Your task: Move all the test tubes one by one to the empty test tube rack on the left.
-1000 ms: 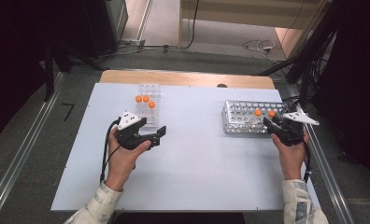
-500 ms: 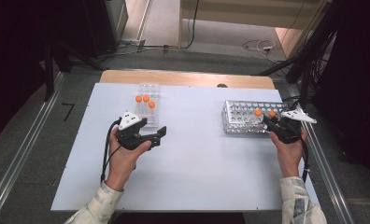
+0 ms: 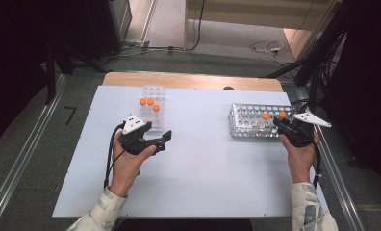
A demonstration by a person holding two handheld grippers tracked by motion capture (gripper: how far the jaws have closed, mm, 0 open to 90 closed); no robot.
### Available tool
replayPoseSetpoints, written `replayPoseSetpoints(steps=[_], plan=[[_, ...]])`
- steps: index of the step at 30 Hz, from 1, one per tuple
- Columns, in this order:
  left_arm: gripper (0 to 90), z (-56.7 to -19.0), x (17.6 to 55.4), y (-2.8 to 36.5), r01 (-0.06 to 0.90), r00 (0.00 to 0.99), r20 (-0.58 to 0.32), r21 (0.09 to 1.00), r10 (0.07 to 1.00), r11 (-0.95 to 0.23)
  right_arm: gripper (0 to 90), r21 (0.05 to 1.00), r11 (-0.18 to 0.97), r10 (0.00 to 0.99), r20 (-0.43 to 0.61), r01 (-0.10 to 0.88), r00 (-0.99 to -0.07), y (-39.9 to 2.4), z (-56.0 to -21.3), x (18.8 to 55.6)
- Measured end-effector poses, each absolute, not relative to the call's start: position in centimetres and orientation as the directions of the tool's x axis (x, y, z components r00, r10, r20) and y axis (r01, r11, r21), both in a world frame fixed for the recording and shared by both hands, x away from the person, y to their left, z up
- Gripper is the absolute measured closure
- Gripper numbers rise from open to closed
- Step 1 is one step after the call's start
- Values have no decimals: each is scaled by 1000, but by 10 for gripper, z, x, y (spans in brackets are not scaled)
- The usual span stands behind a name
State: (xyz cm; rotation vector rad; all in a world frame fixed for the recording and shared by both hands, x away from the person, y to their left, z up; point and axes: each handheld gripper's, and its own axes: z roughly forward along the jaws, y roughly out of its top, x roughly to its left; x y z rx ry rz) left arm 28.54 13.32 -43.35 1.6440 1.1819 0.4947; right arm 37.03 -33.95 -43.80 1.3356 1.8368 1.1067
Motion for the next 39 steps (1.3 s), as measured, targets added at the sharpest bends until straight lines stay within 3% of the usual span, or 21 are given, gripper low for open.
replayPoseSetpoints(steps=[15,39], plan=[[175,-433,285,133,460,440,-217,888,872,-11,714,923,119,949,2,365,-315,-342,-406,350],[174,-432,283,136,461,440,-213,887,872,-16,714,904,180,901,7,388,-434,-318,-394,310]])
